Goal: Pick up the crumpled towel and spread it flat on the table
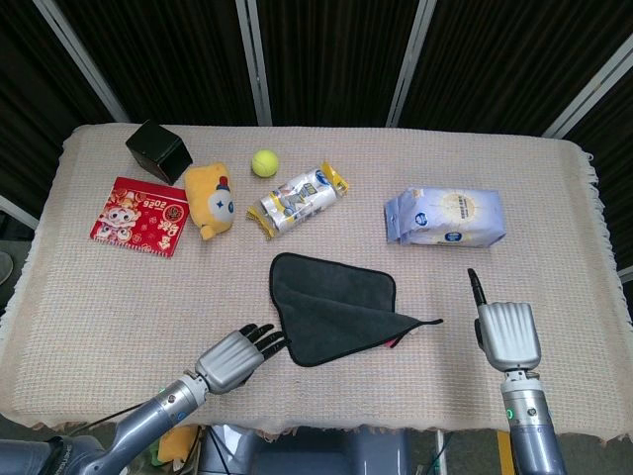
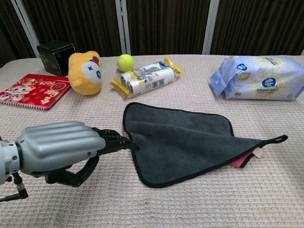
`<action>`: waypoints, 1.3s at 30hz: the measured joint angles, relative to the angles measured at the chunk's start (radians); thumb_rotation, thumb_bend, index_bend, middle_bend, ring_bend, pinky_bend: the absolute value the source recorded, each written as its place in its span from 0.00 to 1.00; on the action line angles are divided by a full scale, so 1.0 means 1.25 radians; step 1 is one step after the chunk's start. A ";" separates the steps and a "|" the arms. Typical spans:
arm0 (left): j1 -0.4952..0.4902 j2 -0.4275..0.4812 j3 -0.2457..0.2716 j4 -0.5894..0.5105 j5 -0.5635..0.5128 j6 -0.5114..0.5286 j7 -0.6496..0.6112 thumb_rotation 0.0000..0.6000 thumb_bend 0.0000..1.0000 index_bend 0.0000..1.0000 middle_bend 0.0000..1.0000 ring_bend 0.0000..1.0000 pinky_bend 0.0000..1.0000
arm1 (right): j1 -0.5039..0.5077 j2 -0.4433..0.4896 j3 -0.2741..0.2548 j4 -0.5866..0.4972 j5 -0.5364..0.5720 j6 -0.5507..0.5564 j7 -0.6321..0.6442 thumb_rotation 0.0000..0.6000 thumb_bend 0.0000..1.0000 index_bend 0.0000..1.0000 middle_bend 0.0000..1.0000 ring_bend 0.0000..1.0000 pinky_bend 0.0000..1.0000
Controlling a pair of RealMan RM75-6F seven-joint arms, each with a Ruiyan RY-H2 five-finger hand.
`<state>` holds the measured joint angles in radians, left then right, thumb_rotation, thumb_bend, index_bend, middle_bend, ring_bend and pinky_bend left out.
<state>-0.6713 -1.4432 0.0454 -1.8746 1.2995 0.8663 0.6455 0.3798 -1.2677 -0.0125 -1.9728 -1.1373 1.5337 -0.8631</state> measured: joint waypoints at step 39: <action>-0.174 -0.109 0.039 -0.038 -0.341 0.007 0.258 1.00 0.95 0.06 0.07 0.06 0.18 | -0.041 0.012 0.031 0.053 -0.016 -0.054 0.052 1.00 0.51 0.00 0.93 0.91 0.79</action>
<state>-0.8888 -1.5788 0.0942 -1.9217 0.8734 0.8748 0.9677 0.3286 -1.2522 0.0264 -1.9063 -1.1577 1.4667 -0.7982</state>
